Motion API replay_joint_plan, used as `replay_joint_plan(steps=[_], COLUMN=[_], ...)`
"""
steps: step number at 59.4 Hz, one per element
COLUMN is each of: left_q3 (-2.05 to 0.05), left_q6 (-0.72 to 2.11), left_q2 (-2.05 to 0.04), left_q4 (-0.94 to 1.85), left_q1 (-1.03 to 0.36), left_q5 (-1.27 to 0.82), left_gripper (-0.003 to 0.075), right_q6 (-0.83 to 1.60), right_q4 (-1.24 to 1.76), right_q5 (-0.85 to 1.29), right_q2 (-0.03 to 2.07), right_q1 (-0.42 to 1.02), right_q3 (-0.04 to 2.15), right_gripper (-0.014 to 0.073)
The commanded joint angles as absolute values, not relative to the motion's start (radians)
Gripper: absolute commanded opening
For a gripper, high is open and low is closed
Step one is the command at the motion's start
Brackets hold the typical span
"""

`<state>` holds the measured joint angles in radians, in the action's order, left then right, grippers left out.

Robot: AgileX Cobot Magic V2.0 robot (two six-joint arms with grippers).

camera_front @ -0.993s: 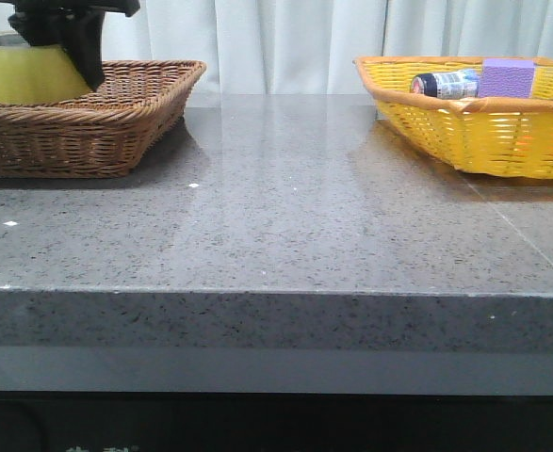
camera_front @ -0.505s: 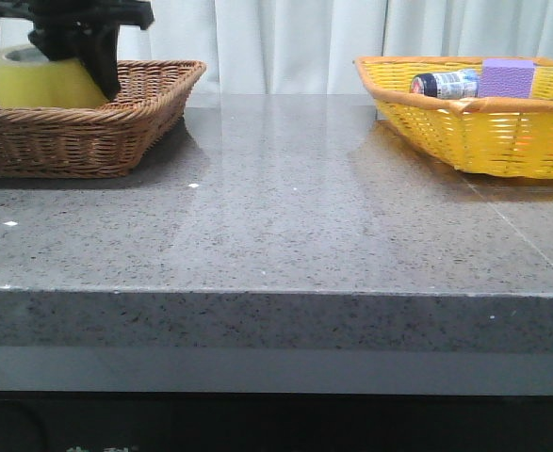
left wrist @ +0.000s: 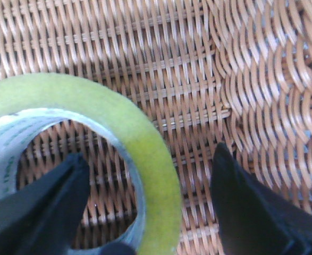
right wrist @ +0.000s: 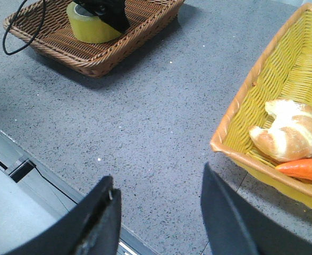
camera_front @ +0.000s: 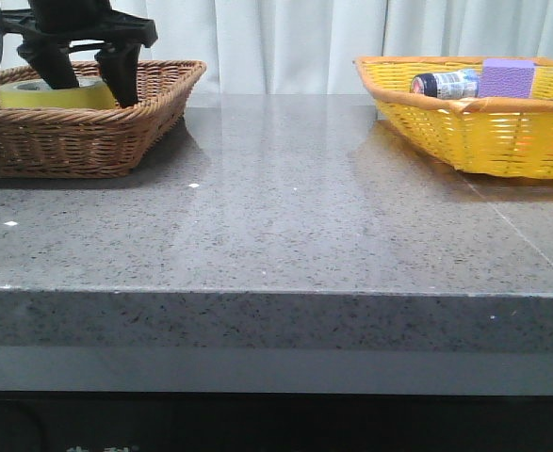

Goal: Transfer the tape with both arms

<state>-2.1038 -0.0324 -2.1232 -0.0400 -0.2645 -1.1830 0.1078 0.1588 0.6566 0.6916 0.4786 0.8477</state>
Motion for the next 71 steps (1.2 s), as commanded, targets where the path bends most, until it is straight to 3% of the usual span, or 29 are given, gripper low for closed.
replay_joint_plan(steps=[1,32,54,71], left_q3=[-2.170,-2.163,-1.891,-1.525], left_q6=[-0.037,-0.019,0.006,-0.067], left_q2=[-2.050,-1.806,-1.521,-1.253], left_q4=[-0.044,0.070,-0.037,-0.093], left_q1=[-0.263,-0.306,-0.556,-0.688], left_q5=[-1.194,-1.282,-1.208,-0.947], left_gripper=[0.0494,0.0494,0.0494,0.0494], right_q6=[0.106,0.106,0.106,0.106], right_q4=[0.164,0.164,0.164,0.164], right_q5=[0.580,0.580,0.580,0.580], right_q2=[0.689,0.689,0.689,0.689], right_q1=[0.476,0.476,0.476,0.476], right_q3=[0.872,0.872,0.872,0.872], right_gripper=[0.0381,0.0381,0.0381,0.0381])
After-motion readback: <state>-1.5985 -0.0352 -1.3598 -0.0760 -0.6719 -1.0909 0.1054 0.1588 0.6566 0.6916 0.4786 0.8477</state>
